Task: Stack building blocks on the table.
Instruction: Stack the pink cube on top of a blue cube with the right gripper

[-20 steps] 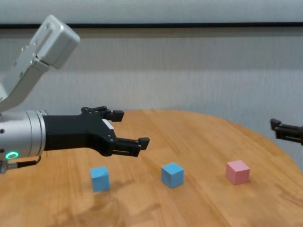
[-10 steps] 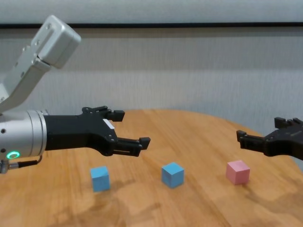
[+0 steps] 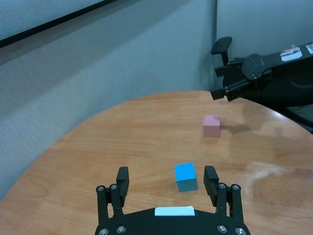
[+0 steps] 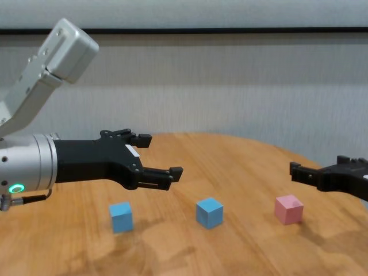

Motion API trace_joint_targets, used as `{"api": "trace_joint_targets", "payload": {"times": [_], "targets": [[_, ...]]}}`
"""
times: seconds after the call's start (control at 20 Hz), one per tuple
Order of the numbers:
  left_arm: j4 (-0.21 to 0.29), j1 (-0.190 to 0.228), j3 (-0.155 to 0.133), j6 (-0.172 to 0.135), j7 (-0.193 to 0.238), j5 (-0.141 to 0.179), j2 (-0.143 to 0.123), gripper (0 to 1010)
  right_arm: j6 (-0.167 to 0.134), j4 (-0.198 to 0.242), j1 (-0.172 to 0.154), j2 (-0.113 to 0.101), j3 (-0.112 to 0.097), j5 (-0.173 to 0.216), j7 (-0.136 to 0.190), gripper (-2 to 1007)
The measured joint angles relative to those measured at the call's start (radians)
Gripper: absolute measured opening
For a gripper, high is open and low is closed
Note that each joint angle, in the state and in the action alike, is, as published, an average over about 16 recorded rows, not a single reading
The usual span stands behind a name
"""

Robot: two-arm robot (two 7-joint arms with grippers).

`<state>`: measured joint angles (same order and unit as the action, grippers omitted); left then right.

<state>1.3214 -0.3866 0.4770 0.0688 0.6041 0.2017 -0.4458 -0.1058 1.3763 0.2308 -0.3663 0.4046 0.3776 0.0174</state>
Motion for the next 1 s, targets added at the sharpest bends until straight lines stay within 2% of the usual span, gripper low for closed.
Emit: {"api": "trace_joint_targets", "payload": {"times": [0.45,1.0], "targets": [[-0.001,-0.001,0.0,0.0,0.0,0.0,0.001,1003,-0.046,0.003,-0.009,0.034,-0.014,0.009,0.008,1005],[-0.001,-0.001,0.0,0.001,0.0,-0.001,0.001,1003,-0.111,0.007,-0.016,0.061,-0.021,-0.014,0.001,1005]]}}
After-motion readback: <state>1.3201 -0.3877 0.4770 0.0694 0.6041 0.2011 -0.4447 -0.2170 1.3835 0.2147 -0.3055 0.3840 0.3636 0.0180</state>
